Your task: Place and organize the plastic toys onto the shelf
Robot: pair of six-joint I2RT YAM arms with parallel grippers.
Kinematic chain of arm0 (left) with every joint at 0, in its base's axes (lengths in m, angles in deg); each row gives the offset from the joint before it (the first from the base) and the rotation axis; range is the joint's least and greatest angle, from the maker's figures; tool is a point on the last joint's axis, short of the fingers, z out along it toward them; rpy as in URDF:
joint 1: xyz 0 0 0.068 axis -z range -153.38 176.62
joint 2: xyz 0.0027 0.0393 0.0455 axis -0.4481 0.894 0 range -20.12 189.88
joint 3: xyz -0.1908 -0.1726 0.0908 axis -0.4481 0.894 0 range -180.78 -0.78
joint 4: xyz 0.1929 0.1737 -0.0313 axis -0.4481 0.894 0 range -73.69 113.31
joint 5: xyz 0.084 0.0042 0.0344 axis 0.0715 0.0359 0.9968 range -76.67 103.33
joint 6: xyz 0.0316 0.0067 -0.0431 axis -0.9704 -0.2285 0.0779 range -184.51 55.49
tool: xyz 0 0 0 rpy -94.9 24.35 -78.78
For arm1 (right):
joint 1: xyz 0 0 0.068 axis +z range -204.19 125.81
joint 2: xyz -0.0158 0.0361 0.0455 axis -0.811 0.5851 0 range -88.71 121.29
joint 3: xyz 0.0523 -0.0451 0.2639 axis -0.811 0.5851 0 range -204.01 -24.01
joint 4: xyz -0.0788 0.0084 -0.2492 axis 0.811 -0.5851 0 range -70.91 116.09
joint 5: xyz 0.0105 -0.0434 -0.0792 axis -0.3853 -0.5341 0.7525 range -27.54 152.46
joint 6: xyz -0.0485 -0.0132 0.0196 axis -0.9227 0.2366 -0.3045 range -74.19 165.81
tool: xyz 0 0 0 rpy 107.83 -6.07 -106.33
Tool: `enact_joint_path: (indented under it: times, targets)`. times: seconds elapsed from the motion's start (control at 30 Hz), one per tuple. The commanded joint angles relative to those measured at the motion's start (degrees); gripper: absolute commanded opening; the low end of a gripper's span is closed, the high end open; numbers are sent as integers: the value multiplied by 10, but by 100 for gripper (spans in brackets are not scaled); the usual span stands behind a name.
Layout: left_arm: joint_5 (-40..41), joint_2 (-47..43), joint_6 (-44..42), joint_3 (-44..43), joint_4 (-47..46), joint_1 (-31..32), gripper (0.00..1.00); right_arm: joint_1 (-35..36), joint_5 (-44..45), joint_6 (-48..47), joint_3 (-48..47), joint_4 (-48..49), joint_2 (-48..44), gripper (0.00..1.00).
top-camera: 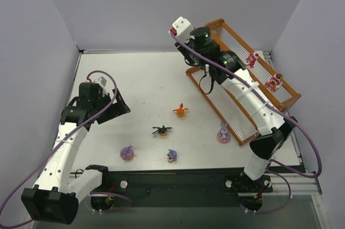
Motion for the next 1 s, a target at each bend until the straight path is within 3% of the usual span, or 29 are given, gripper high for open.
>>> enact_joint_path:
  times: [0.0, 0.43, 0.97]
  targets:
    - [-8, -1, 2, 11, -19, 0, 97, -53, 33, -43, -46, 9, 9, 0]
    - [-13, 25, 0, 14, -52, 0, 97, -186, -40, -50, -156, 15, 107, 0]
    - [-20, 63, 5, 16, -73, 0, 97, -225, -20, -8, -184, 11, 154, 0]
